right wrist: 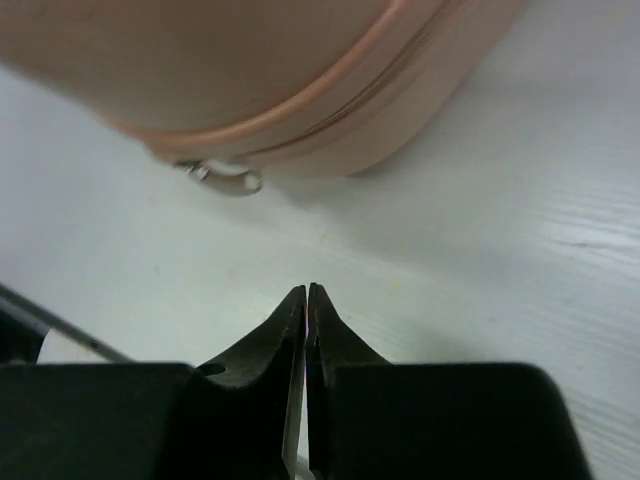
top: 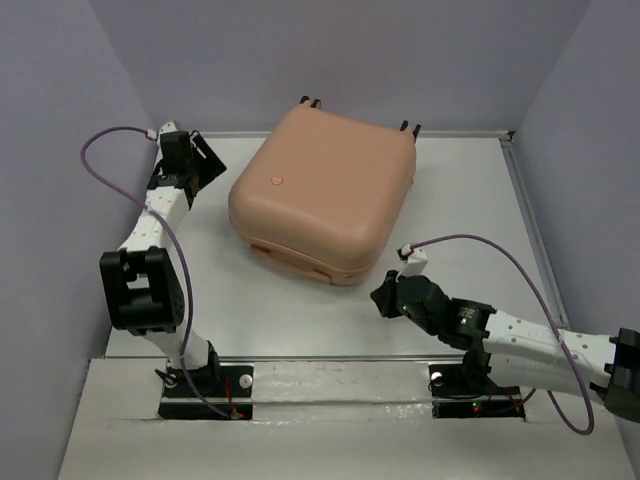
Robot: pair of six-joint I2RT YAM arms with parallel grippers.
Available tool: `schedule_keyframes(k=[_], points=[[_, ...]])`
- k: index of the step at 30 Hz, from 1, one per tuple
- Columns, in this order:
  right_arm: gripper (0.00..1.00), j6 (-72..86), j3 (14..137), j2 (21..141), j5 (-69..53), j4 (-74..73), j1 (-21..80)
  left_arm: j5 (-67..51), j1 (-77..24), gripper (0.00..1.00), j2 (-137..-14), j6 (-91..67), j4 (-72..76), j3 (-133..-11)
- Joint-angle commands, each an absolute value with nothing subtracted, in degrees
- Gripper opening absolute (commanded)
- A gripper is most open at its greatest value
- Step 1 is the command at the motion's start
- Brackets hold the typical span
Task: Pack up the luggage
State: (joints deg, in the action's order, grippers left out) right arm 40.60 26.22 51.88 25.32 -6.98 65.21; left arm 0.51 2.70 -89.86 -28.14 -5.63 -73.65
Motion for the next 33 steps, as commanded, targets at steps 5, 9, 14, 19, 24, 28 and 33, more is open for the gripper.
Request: schedule_keyframes(k=[5,9,14,19,24,28,33], points=[[0.07,33.0,33.9,55.3,19.1,-10.8,39.9,-11.2,3.7,0.77,-101.5,-28.4,-7.6,-84.9],[0.07,28.7,39.7,68.9,7.9,-1.9,25.4,-15.2,3.7,0.76,-107.5,-31.0,-6.1,-84.7],[0.07,27.2,51.2,82.6,2.5,1.4,19.7,-18.2,2.1,0.73,-107.6,-36.2,2.8,-74.8],[0.07,26.2,61.4,91.7,-2.0,3.2,18.3,-20.5,0.9,0.72,-99.4,-47.7,17.8,-55.2],[0.07,25.6,67.1,97.1,-11.4,7.4,18.3,-16.6,-5.8,0.71,-89.4,-50.8,24.3,-40.1],[0.07,24.8,73.5,101.8,-19.7,7.8,18.3,-12.1,-10.3,0.71,-77.8,-50.8,24.3,-31.3],[0.13,25.7,87.4,112.2,-32.0,2.8,18.3,-5.1,-18.0,0.71,-57.0,-50.2,17.1,-24.0]])
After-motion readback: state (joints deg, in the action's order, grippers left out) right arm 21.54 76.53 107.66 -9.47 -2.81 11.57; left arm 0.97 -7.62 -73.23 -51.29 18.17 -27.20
